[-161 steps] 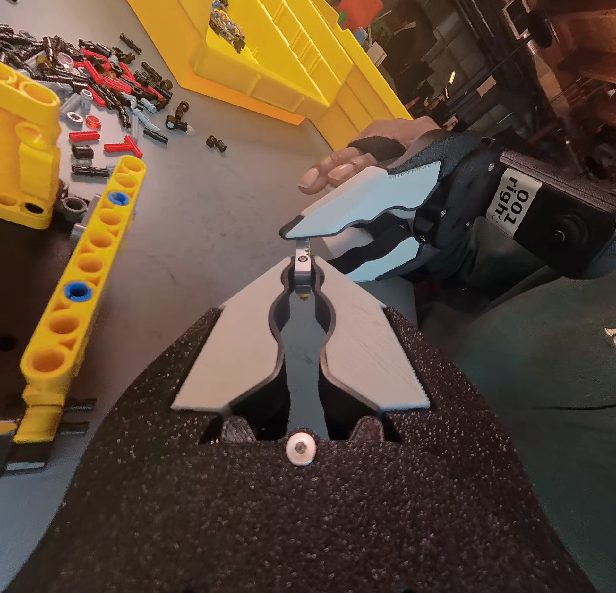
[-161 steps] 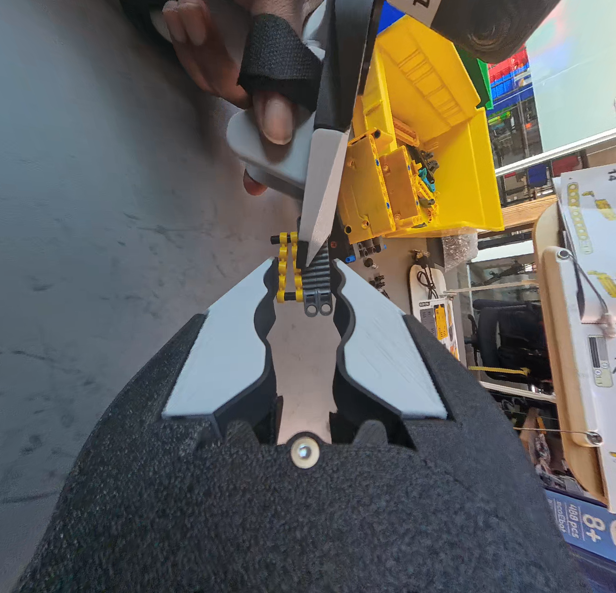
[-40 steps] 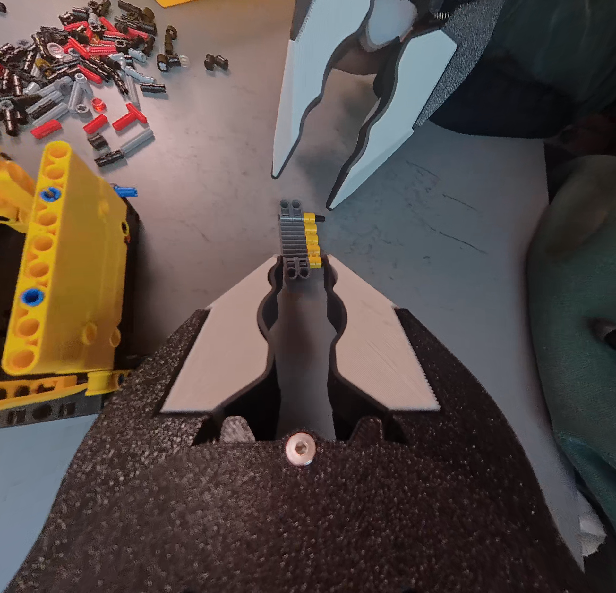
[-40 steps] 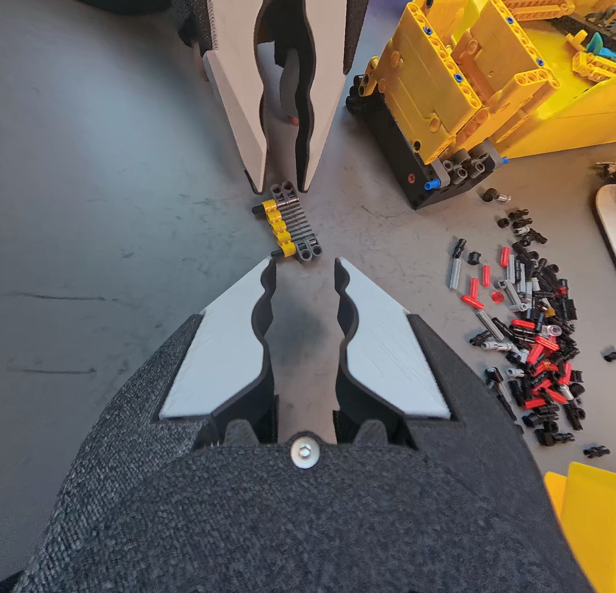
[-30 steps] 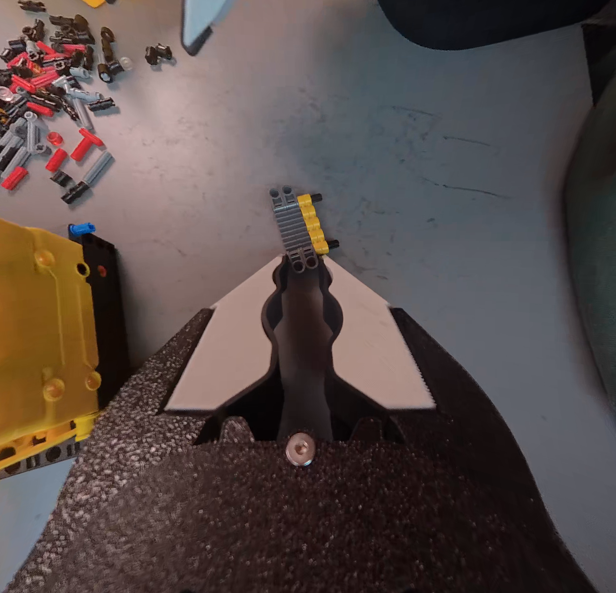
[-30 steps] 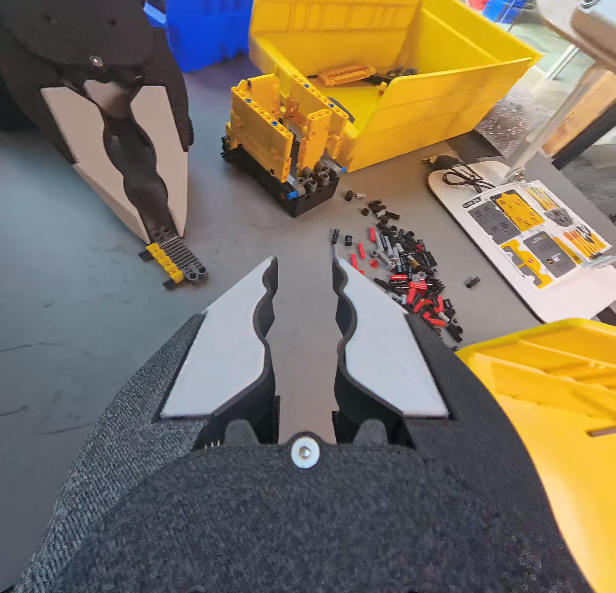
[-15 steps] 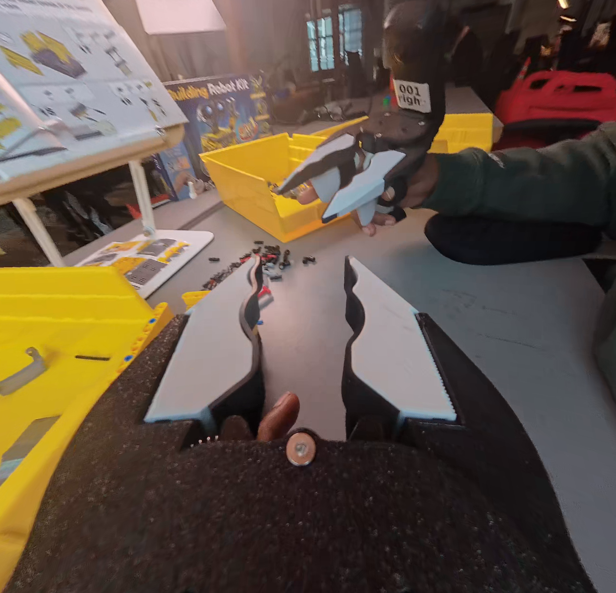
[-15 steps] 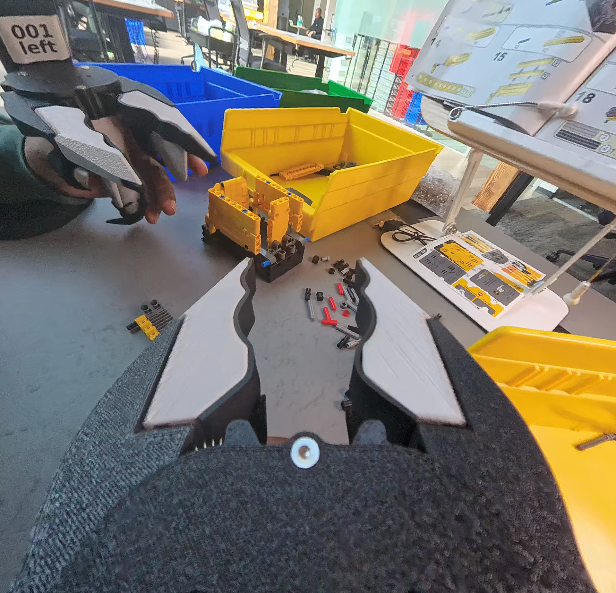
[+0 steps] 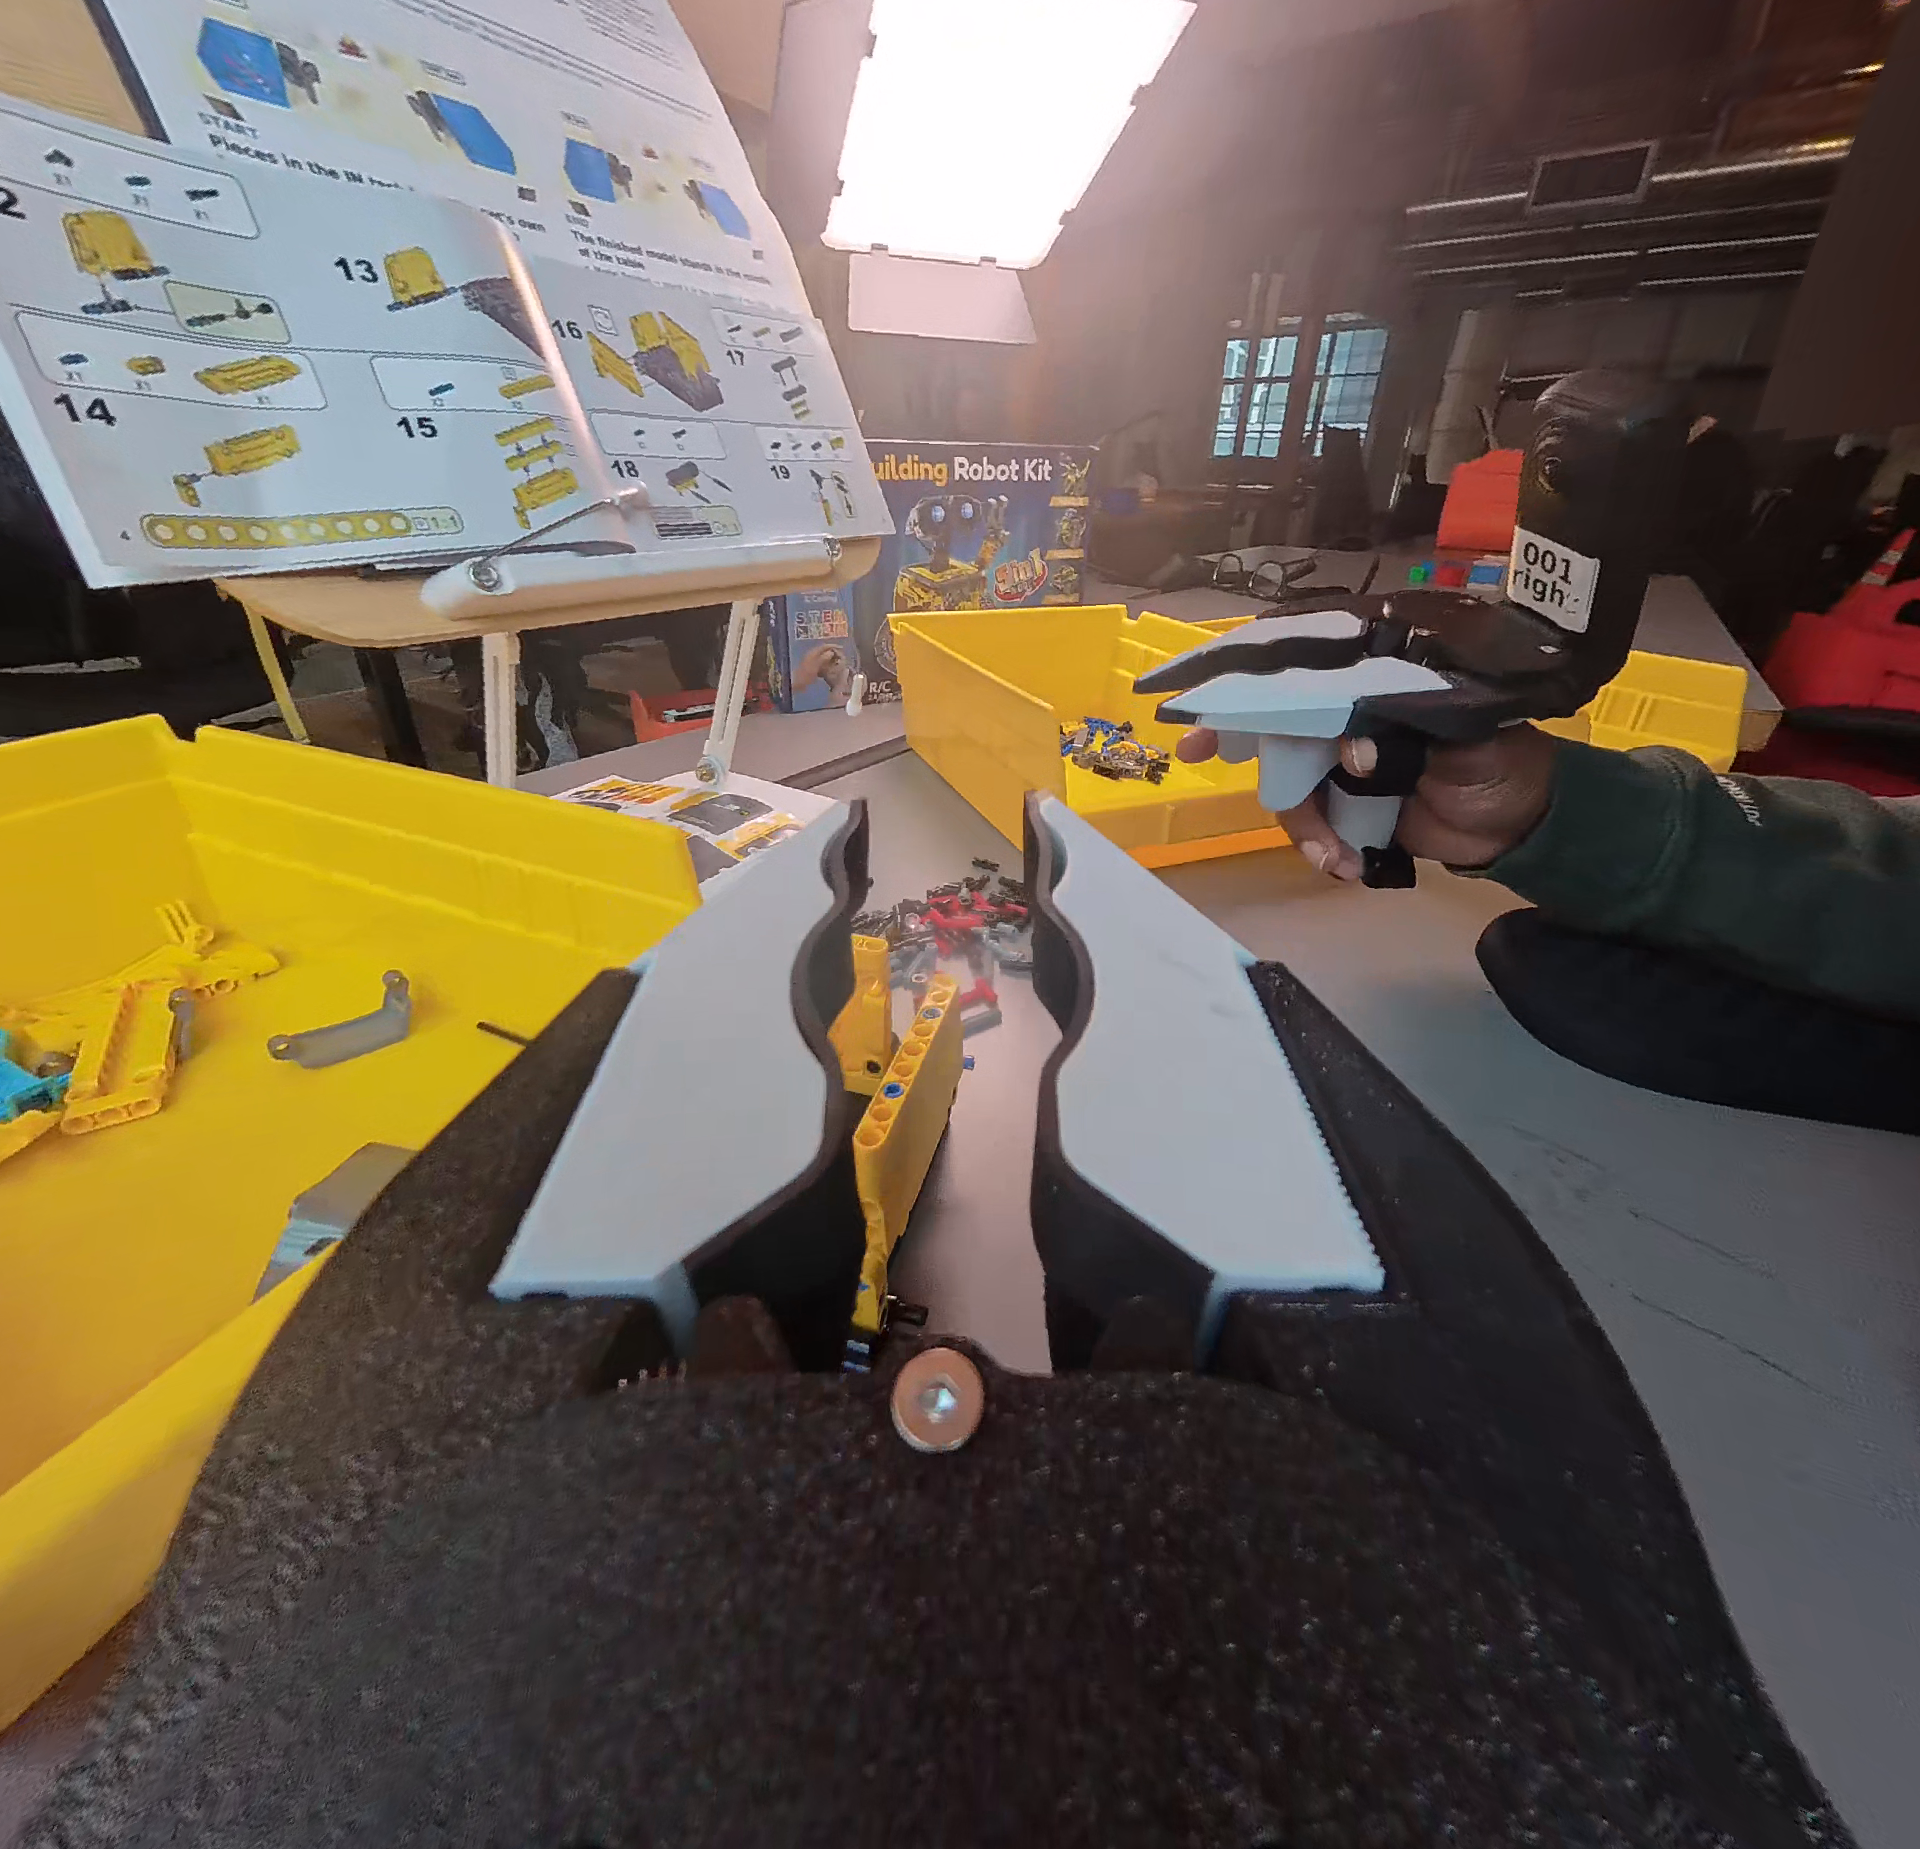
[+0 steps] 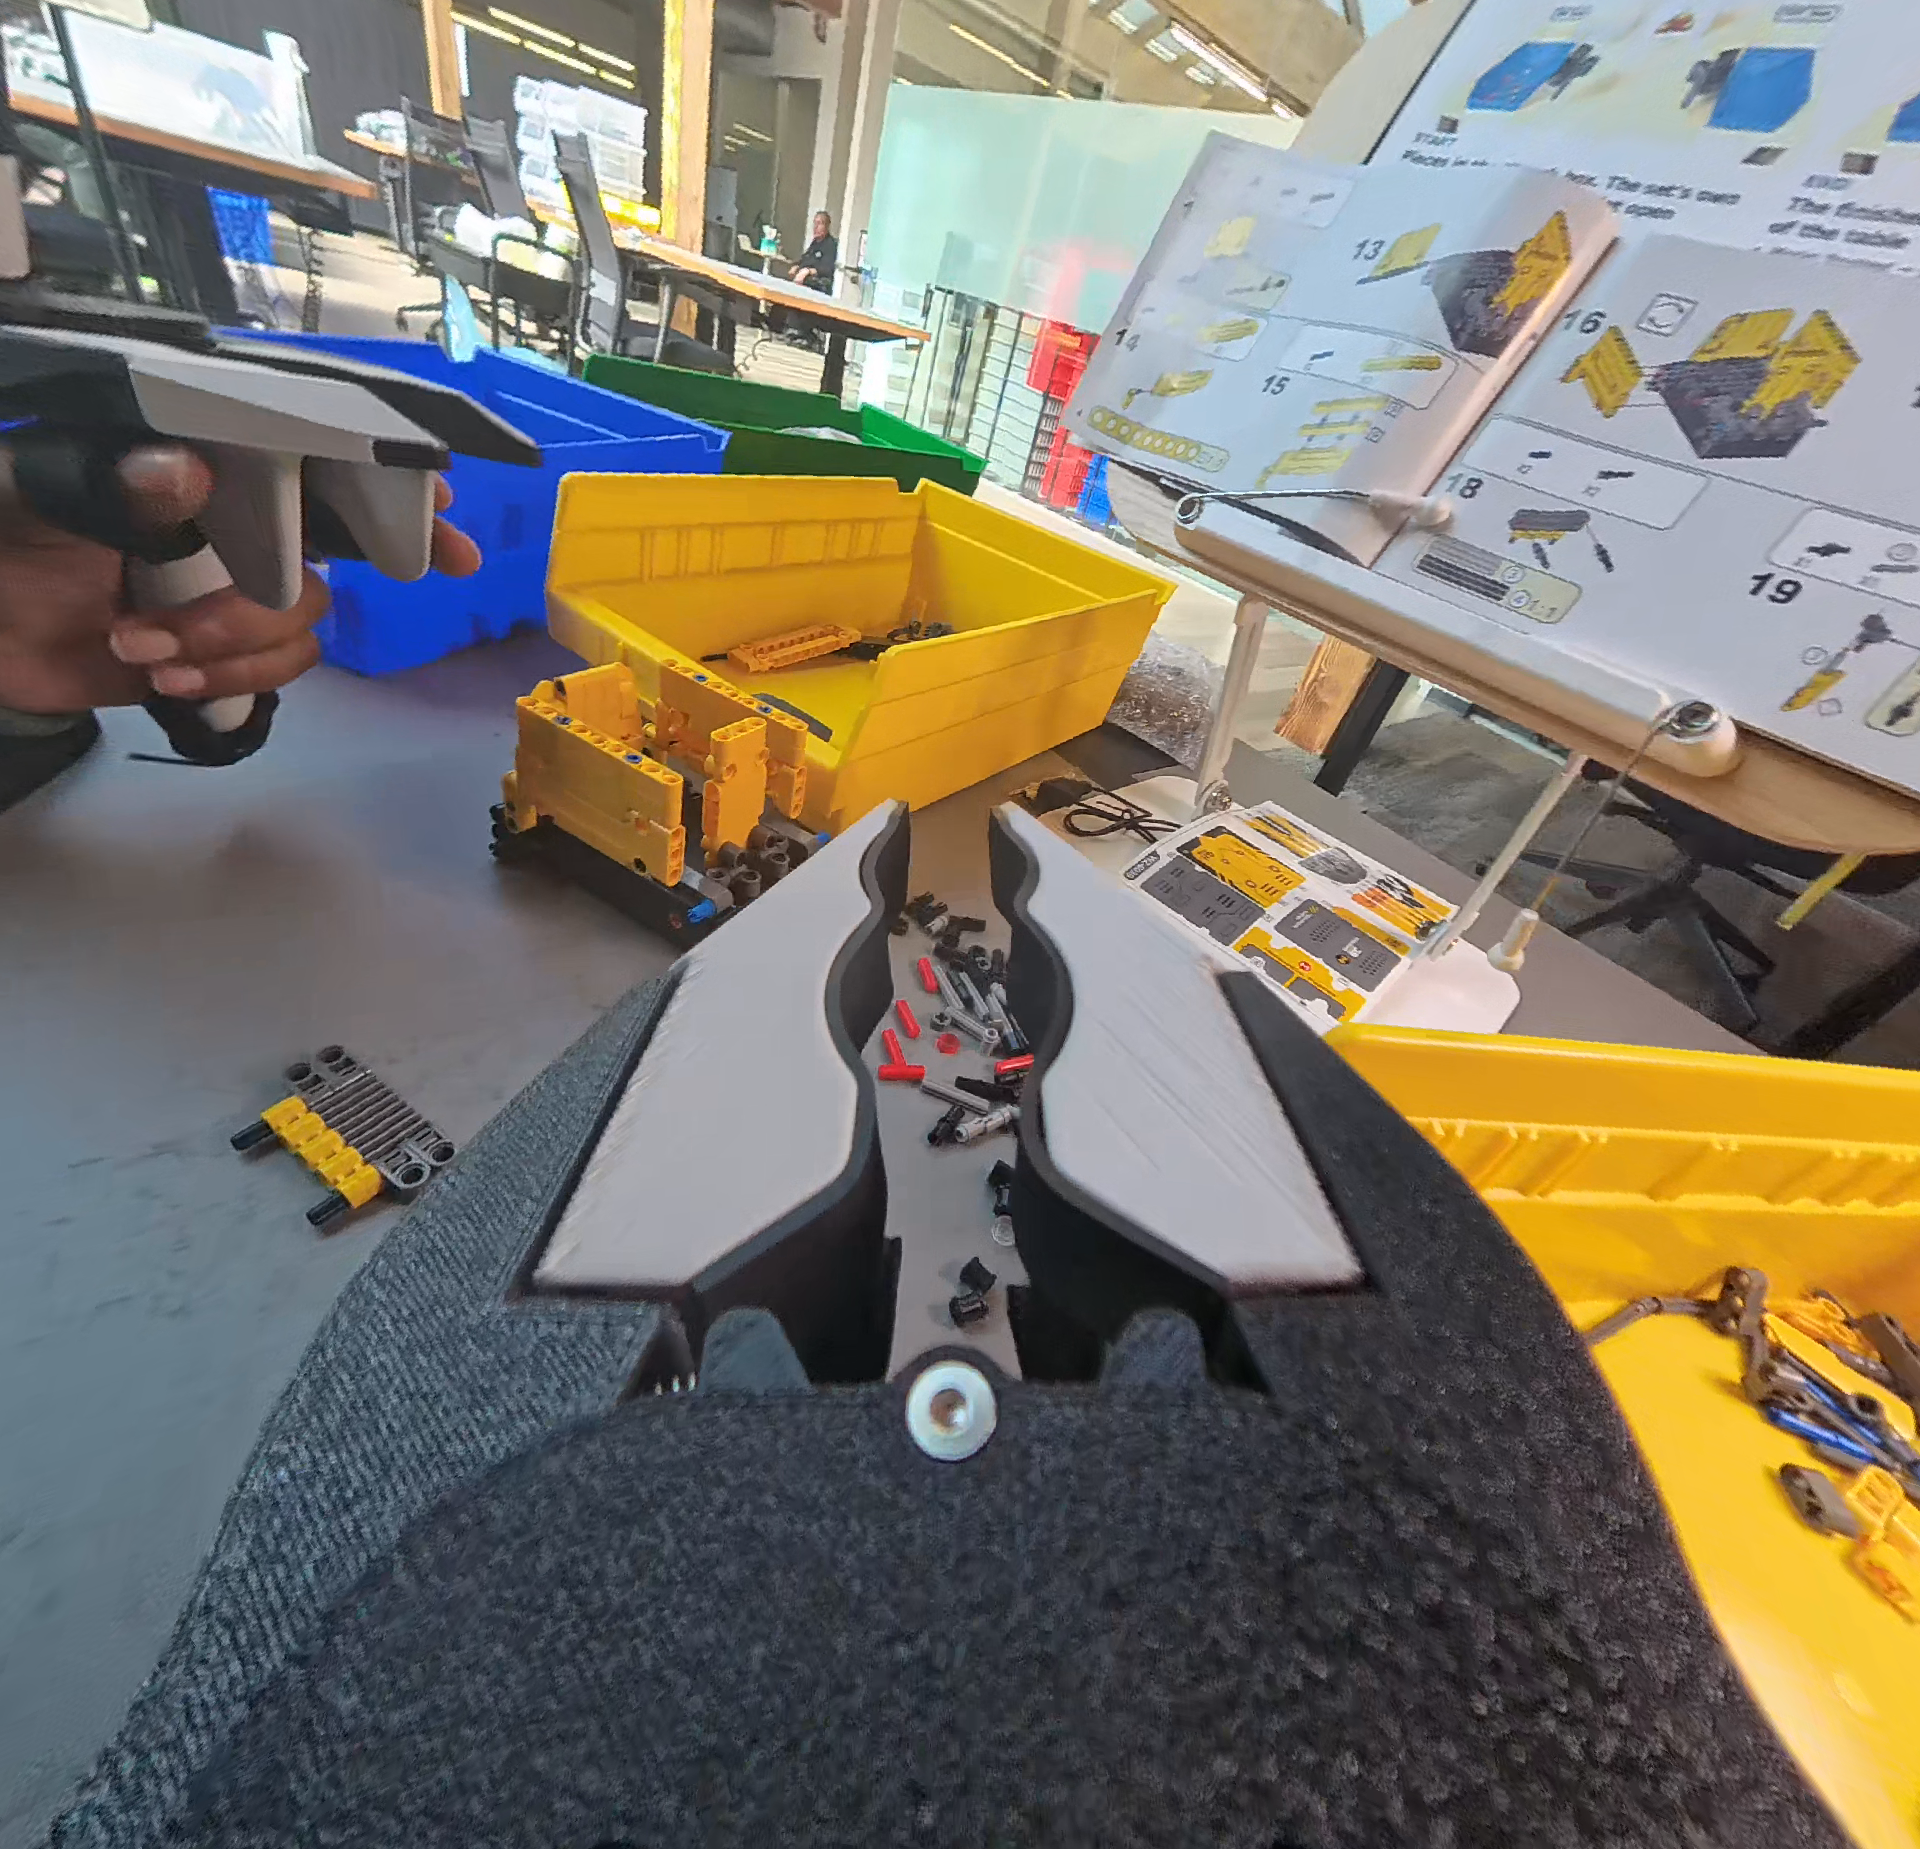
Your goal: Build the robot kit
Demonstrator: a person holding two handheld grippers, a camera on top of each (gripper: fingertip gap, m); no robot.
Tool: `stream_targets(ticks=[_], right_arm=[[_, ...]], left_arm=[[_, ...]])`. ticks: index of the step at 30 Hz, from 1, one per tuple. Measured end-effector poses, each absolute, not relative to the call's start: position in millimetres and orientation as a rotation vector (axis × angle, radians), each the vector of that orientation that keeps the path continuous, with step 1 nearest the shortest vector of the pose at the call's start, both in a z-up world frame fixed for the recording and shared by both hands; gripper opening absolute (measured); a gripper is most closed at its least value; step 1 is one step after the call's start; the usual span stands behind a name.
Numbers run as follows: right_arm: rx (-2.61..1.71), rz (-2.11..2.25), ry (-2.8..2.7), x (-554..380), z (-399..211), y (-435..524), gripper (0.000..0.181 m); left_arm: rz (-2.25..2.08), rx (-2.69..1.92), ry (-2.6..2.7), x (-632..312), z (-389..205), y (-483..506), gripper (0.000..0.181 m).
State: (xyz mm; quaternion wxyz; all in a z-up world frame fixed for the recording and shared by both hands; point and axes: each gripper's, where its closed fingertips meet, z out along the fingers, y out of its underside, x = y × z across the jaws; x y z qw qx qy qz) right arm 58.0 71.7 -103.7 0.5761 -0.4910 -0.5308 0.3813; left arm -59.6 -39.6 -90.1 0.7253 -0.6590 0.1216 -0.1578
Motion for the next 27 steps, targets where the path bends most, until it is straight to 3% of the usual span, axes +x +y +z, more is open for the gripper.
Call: stream_targets(ticks=[2, 5, 8, 17, 23, 27], right_arm=[[-1.208, 0.925, -1.187, 61, -101, 81, 0.02], [-1.27, 0.947, -1.115, 66, -99, 94, 0.044], [-1.295, 0.899, -1.079, 70, -98, 106, 0.056], [-1.274, 0.785, -0.94, 77, -62, 143, 0.026], [-1.223, 0.824, -0.859, 56, -13, 175, 0.015], [-1.211, 0.761, -0.915, 24, -4, 201, 0.014]], left_arm=[[-0.343, -1.467, 0.229, -67, -91, -38, 0.022], [-0.325, -1.481, 0.195, -76, -94, -36, 0.002], [-0.301, -1.469, 0.153, -86, -92, -35, 0.0], [-0.292, -1.427, 0.111, -94, -89, -35, 0.001], [-0.257, -1.431, 0.062, -103, -91, -31, 0.029], [-0.232, -1.436, 0.085, -103, -92, -31, 0.028]])
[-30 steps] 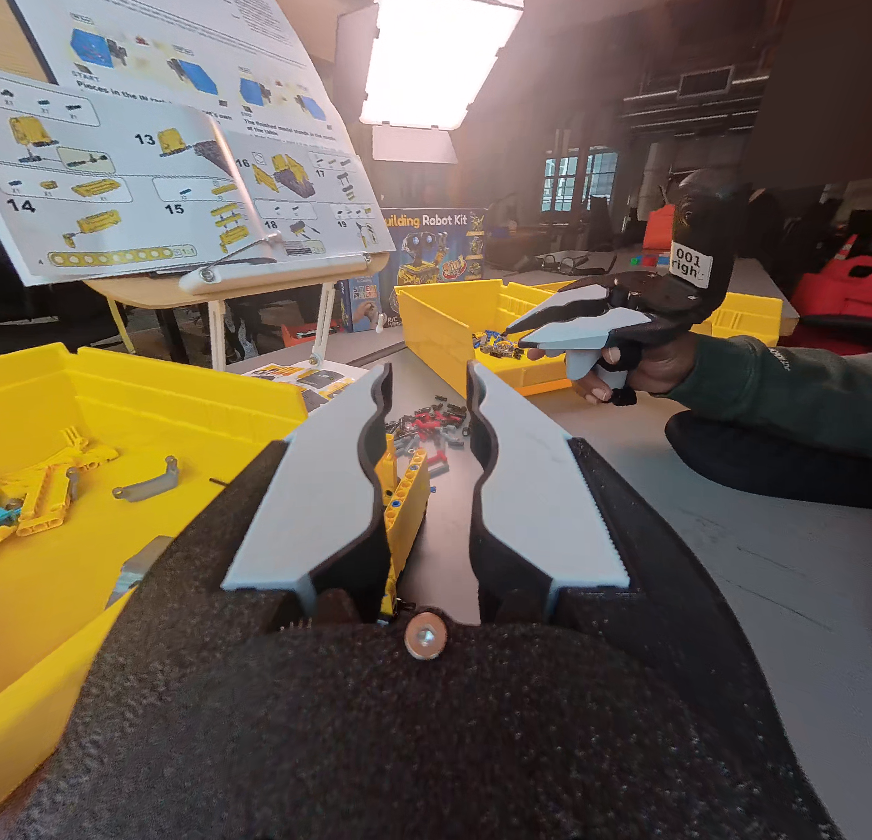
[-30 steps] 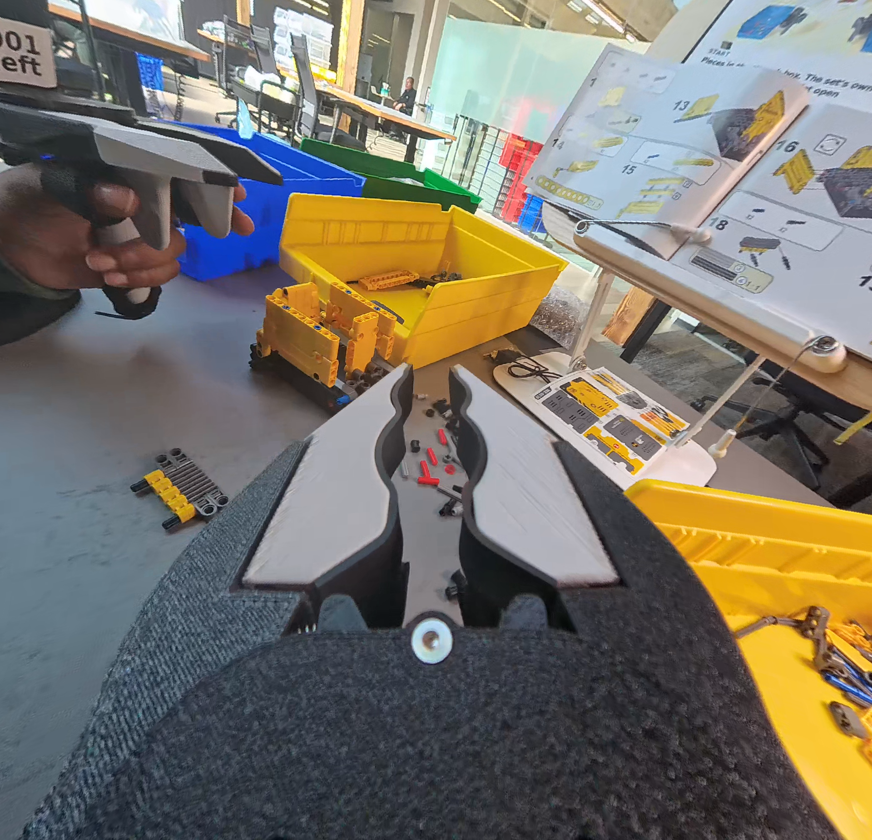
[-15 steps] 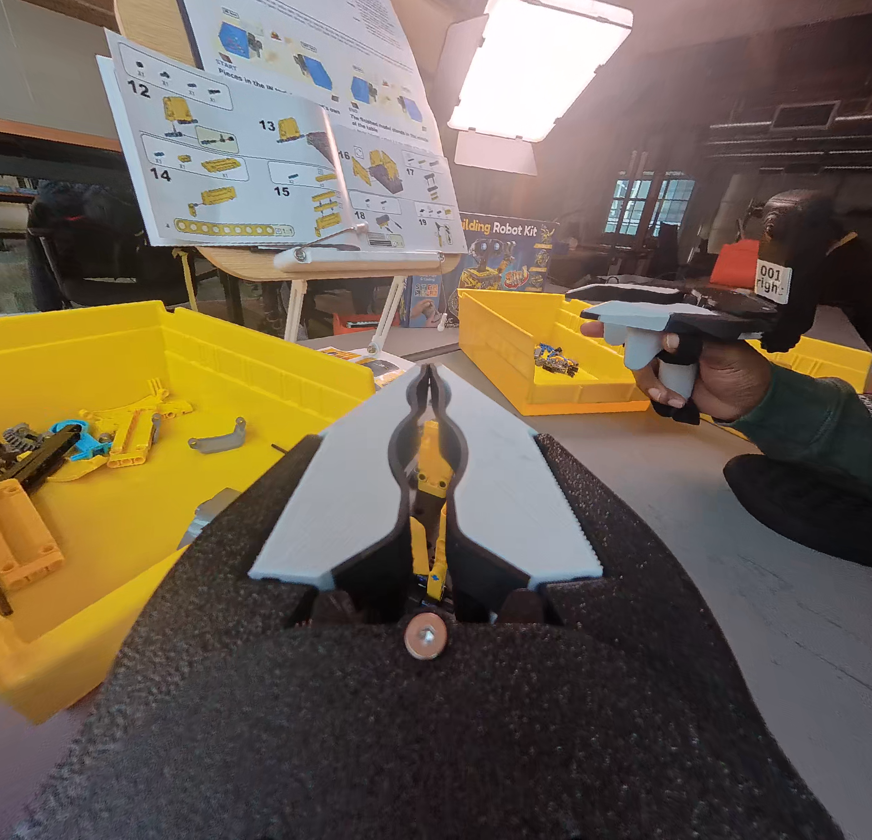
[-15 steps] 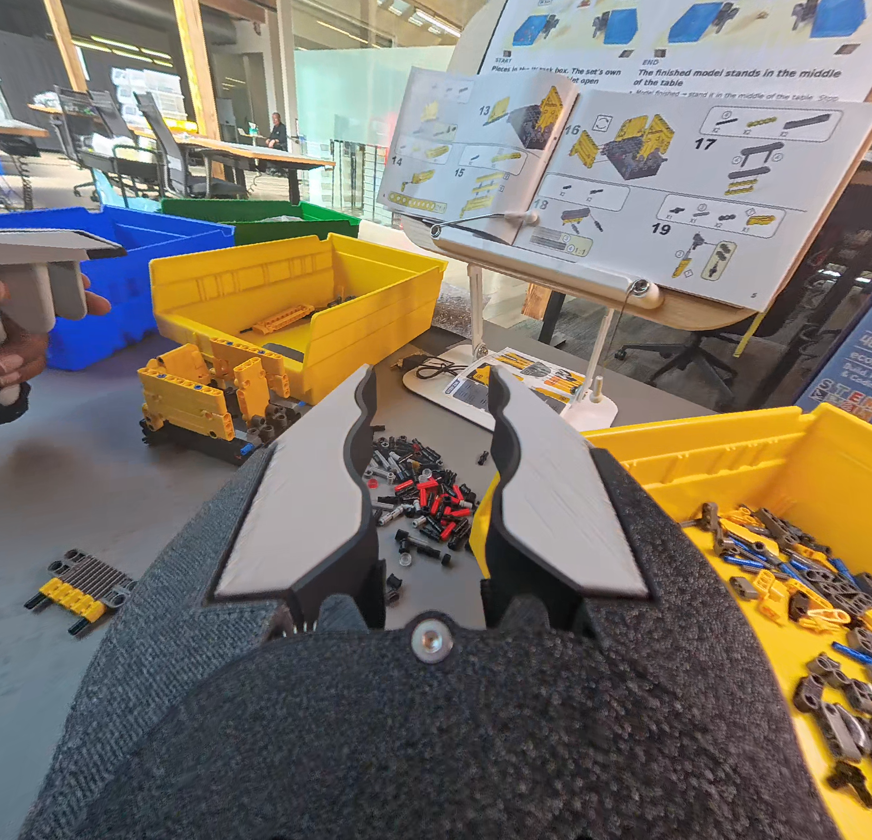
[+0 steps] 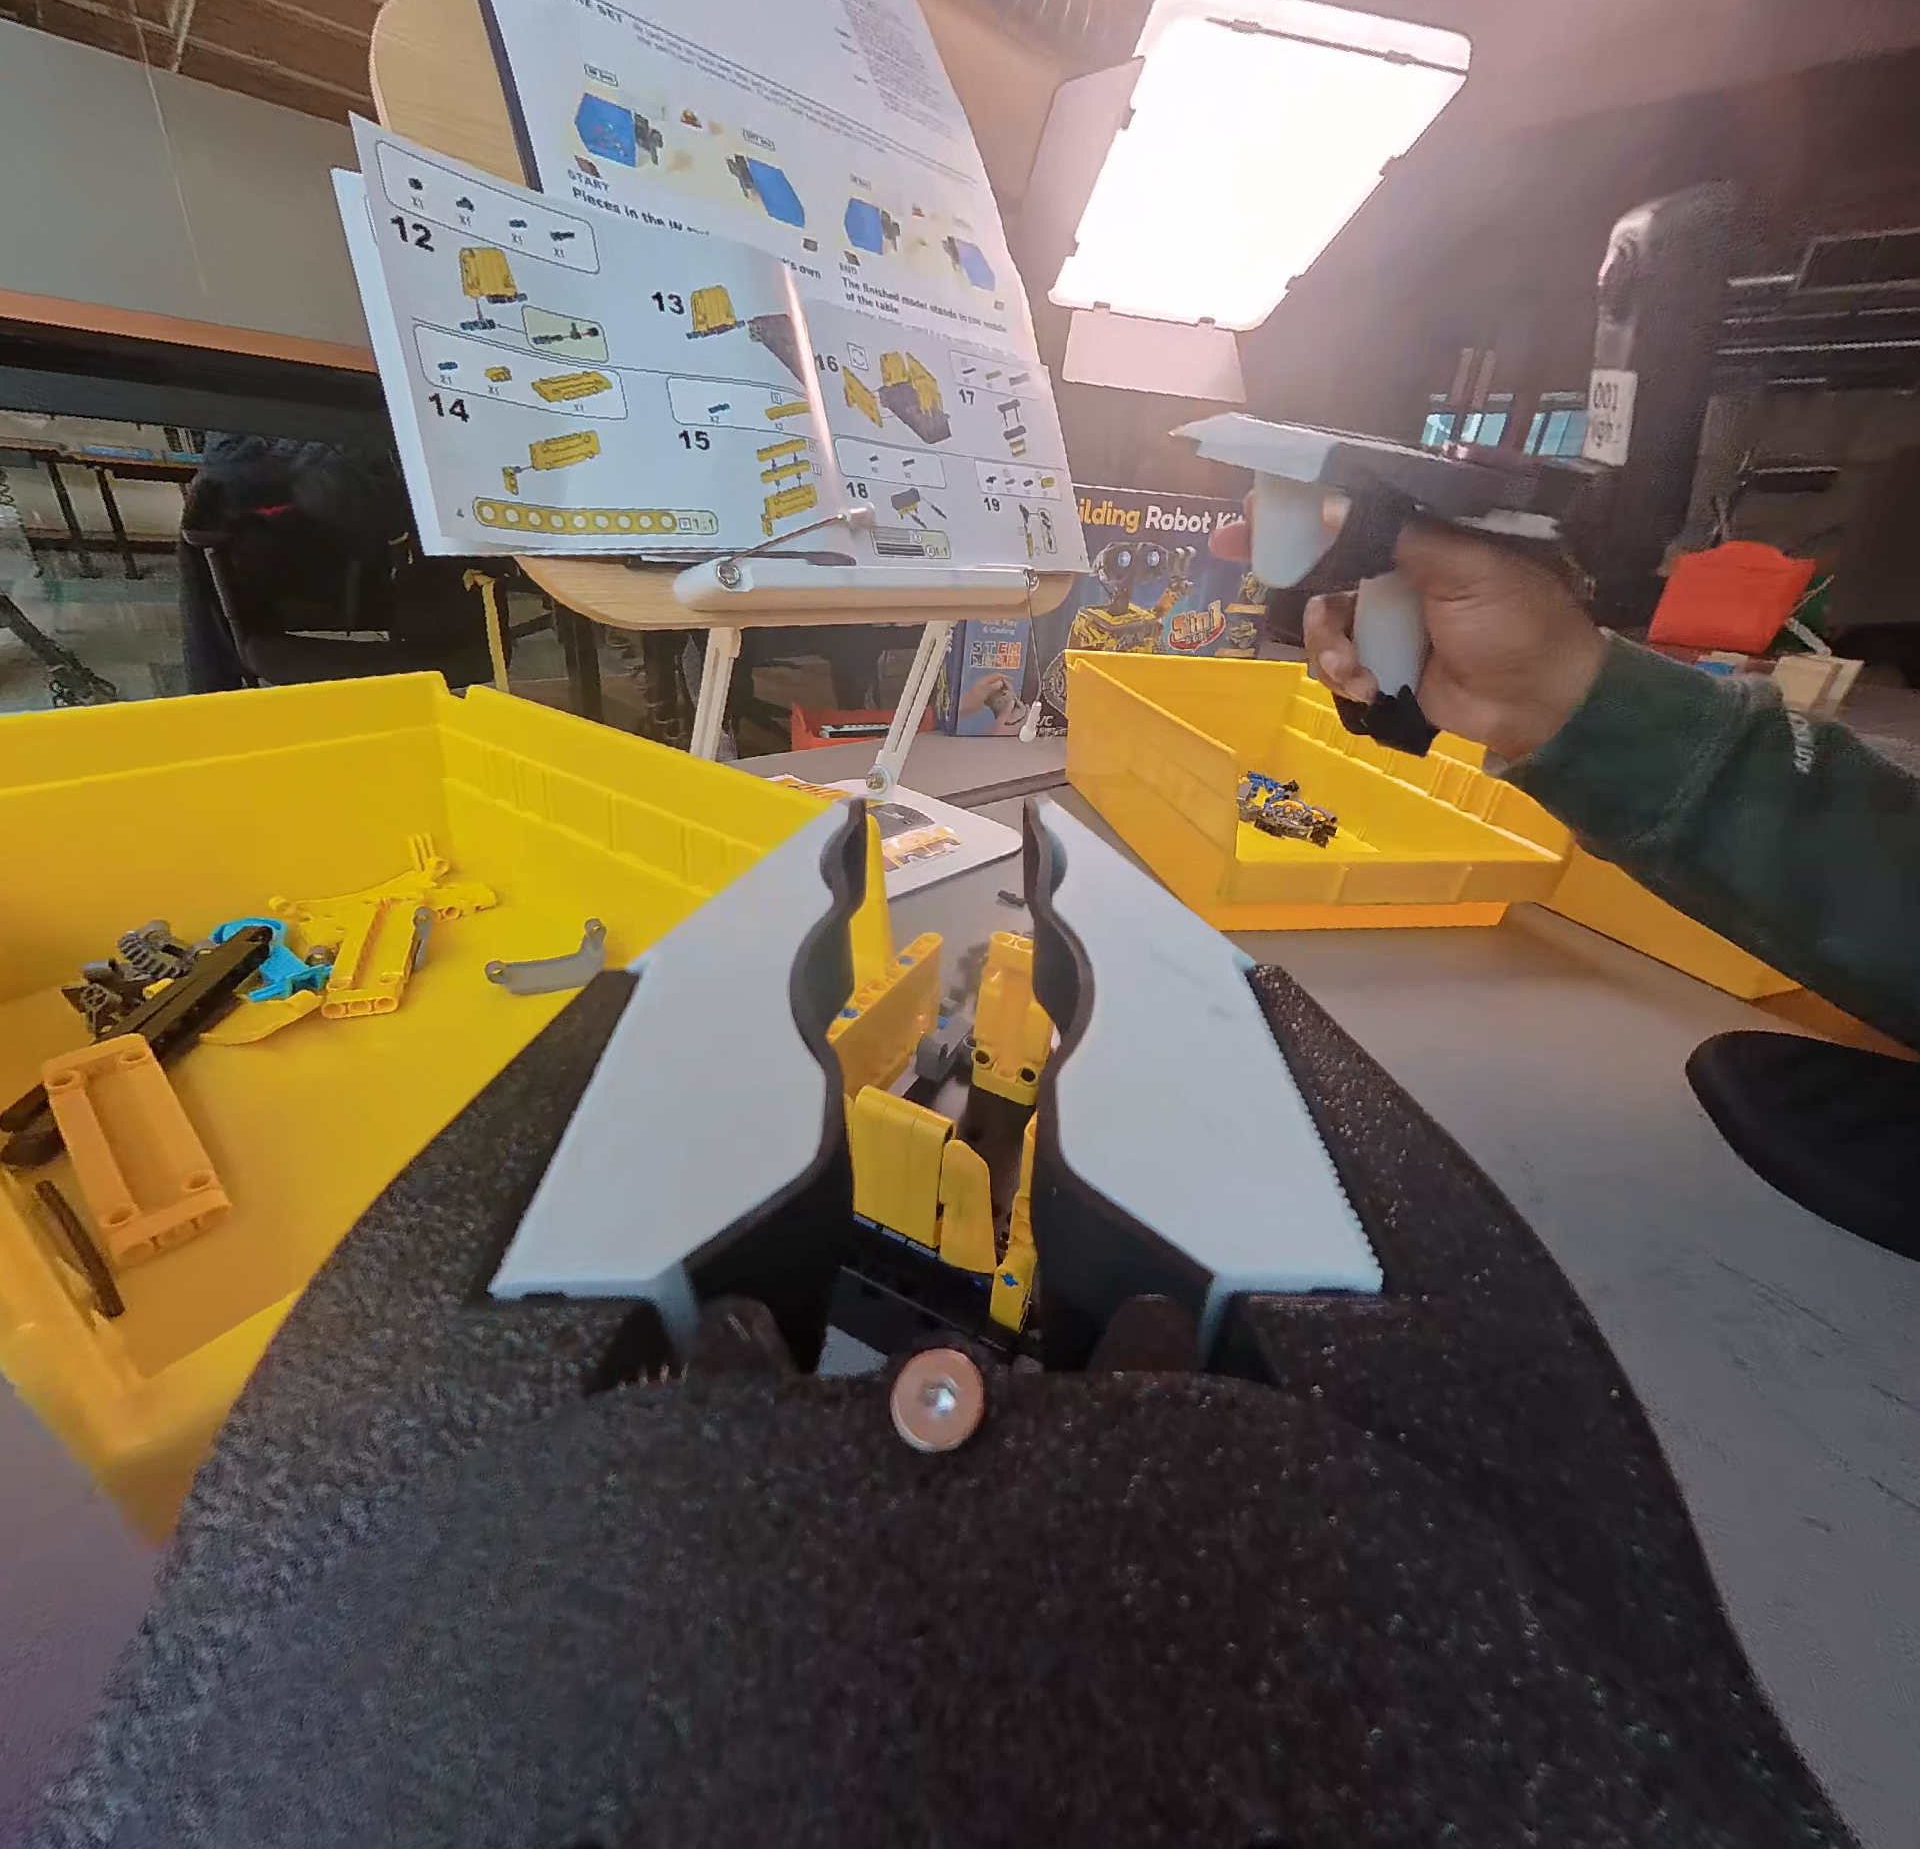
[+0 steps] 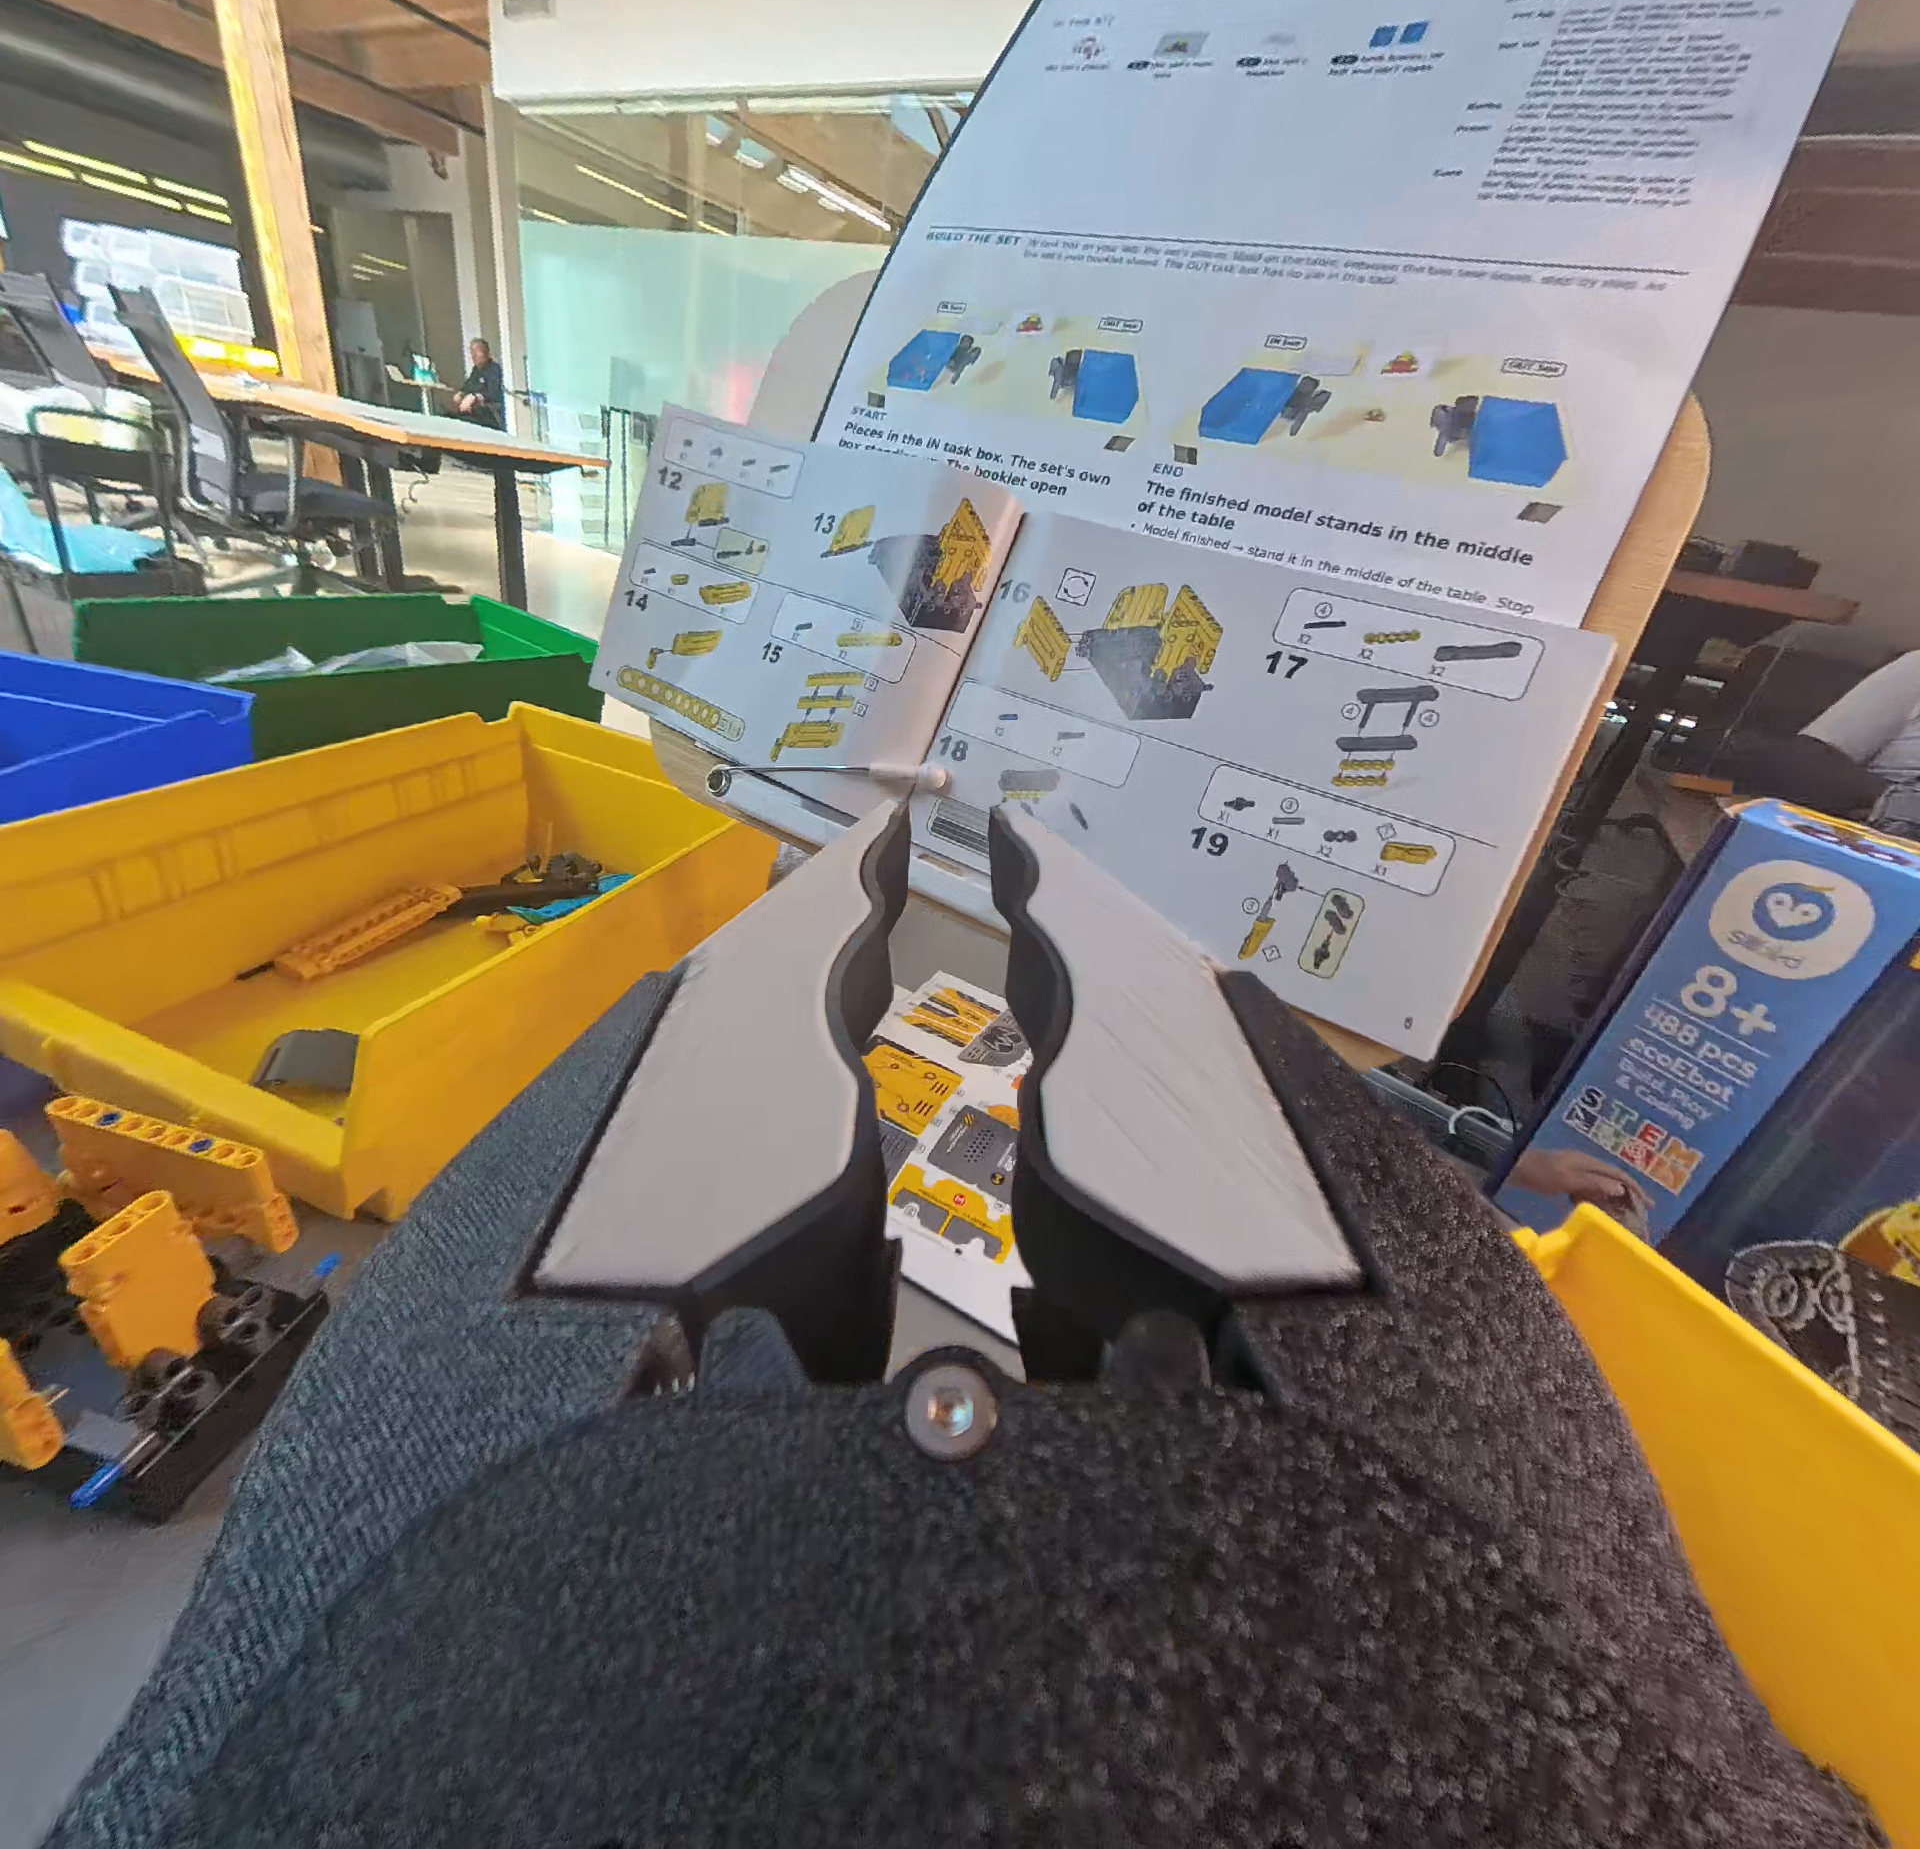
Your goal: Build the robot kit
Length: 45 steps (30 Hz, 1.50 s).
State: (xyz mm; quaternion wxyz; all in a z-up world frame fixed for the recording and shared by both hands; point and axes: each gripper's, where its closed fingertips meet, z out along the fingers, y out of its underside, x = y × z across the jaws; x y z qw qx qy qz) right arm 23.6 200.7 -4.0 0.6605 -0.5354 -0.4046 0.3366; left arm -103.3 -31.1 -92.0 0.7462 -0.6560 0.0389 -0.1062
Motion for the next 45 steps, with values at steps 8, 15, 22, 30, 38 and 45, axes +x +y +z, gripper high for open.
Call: stream_targets(ticks=[8, 15, 22, 30, 38, 45], right_arm=[[-1.248, 0.669, -1.013, -38, -18, 244, 0.014], [-1.27, 0.627, -1.061, -68, -19, 260, 0.014], [-1.293, 0.604, -1.062, -81, -23, 268, 0.012], [-1.302, 0.603, -1.047, -80, -24, 271, 0.005], [-1.303, 0.606, -1.035, -79, -22, 272, 0.001], [-1.307, 0.595, -1.031, -73, -25, 275, 0.003]], left_arm=[[-0.238, -1.498, 0.133, -101, -106, -27, 0.003], [-0.296, -1.544, 0.165, -93, -114, -25, 0.0], [-0.336, -1.565, 0.148, -95, -118, -23, 0.0], [-0.341, -1.568, 0.14, -96, -119, -22, 0.0], [-0.327, -1.56, 0.125, -100, -119, -22, 0.0], [-0.326, -1.561, 0.131, -98, -119, -22, 0.0]])
